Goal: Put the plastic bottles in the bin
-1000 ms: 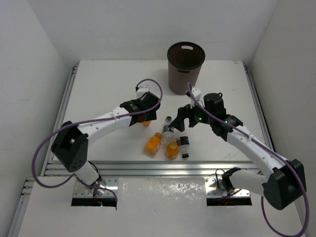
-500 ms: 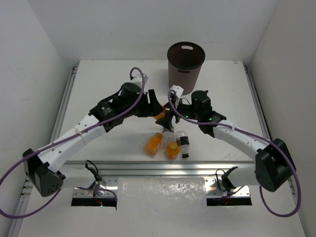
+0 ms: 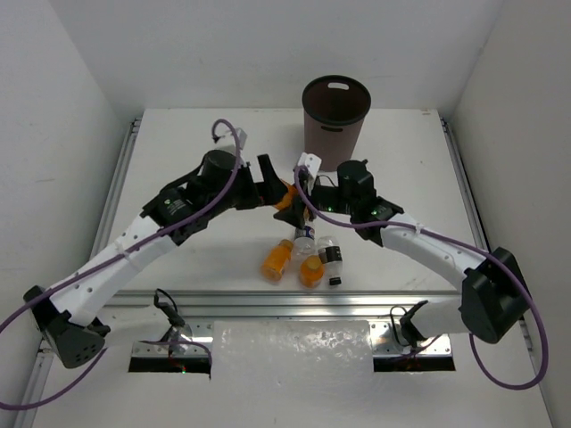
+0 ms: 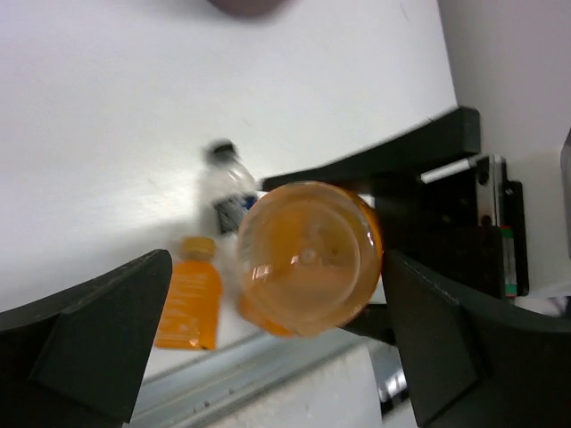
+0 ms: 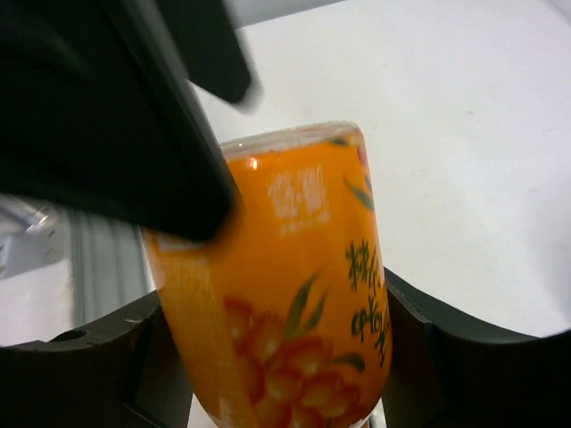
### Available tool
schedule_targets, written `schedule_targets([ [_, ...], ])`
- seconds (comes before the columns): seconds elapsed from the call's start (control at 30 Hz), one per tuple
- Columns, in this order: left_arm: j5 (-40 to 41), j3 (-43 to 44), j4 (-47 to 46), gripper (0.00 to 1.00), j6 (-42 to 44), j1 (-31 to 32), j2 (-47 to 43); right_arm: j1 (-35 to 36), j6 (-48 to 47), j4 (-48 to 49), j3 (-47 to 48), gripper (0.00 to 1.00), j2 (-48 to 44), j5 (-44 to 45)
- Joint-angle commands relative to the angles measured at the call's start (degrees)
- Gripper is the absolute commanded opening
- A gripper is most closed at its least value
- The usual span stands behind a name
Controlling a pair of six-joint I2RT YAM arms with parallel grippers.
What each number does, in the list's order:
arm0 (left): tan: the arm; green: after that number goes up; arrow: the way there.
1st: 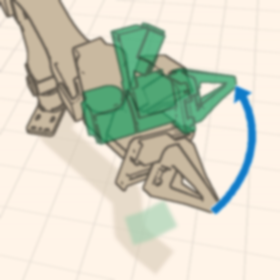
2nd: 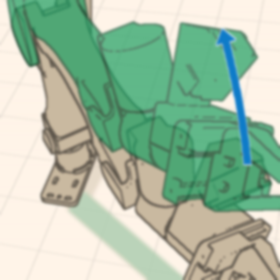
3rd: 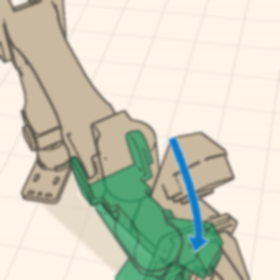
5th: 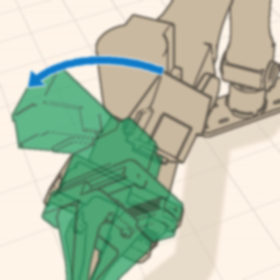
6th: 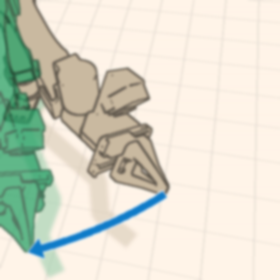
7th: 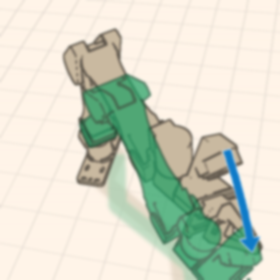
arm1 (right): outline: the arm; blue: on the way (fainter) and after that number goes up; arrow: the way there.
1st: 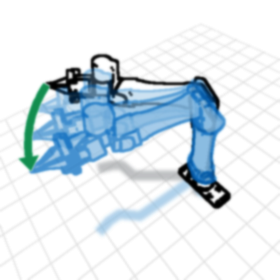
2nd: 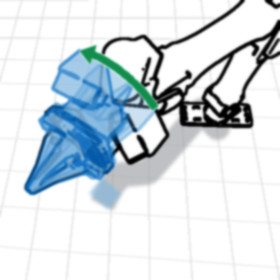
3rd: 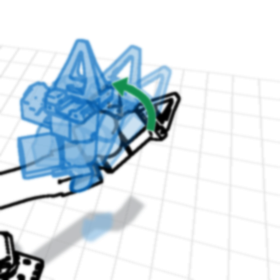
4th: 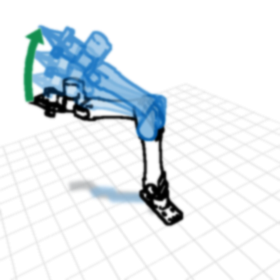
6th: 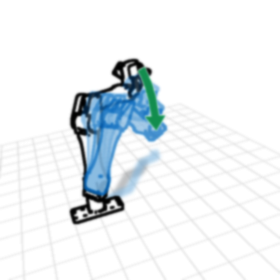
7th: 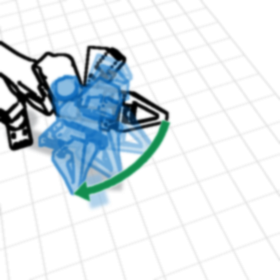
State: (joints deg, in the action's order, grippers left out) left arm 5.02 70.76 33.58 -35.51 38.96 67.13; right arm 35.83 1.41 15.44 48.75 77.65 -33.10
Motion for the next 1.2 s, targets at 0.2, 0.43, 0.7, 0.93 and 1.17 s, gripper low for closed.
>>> schedule_targets([
  [0.2,40.2,3.0,15.9,1.0,-0.5,-0.8,-15.0,-8.0,7.5,-13.3,28.5,0.22,11.9,20.4],
  [0.43,34.8,-7.3,14.4,1.0,1.8,-0.8,-14.5,-13.0,4.4,-23.1,53.9,0.24,29.3,30.3],
  [0.7,17.1,-17.9,5.5,1.0,10.0,-0.6,-15.3,-14.9,-0.4,-27.7,75.9,0.55,44.0,43.2],
  [0.93,4.8,-21.0,-0.8,1.0,12.7,-0.4,-14.3,-14.9,-3.4,-29.8,80.9,0.99,44.6,47.5],
  [1.17,-4.4,-21.5,-5.9,0.99,12.0,0.2,-9.6,-14.0,7.7,-39.4,63.3,0.99,26.8,39.5],
])
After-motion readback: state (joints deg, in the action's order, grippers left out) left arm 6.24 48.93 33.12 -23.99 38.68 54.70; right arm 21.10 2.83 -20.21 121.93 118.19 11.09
